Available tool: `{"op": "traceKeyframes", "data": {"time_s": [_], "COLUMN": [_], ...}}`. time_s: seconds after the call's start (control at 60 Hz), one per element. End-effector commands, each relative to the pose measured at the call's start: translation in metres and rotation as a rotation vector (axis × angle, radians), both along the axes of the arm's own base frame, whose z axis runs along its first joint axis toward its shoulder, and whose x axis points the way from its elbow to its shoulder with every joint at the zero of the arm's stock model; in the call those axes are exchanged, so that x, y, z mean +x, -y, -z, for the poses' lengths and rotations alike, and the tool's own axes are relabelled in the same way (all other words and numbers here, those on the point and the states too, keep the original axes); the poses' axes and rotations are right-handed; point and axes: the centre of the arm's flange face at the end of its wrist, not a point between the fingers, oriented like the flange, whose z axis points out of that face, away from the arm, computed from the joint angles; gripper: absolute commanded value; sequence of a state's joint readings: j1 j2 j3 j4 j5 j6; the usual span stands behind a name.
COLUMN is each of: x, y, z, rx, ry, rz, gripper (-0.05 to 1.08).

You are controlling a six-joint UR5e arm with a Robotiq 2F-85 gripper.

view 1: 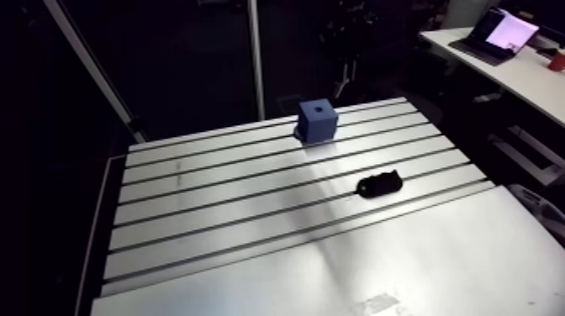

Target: Pick up the M10 bolt and insert it into the hex recess until seated.

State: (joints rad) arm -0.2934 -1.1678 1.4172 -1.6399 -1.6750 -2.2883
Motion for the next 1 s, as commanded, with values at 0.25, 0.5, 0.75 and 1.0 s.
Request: {"op": "traceKeyframes", "data": {"time_s": [0.25,0.5,0.75,1.0], "x": [-0.036,-0.052,-0.067,-0.073], "y": [0.002,0.012,0.018,0.018], "z": [0.021,0.035,0.039,0.043], "rx": [0.022,0.017,0.023,0.026], "ry": [0.011,0.02,0.011,0.055], "rz": [0.032,0.012,0.016,0.04], "gripper": [0.8,0.8,0.8,0.79]}}
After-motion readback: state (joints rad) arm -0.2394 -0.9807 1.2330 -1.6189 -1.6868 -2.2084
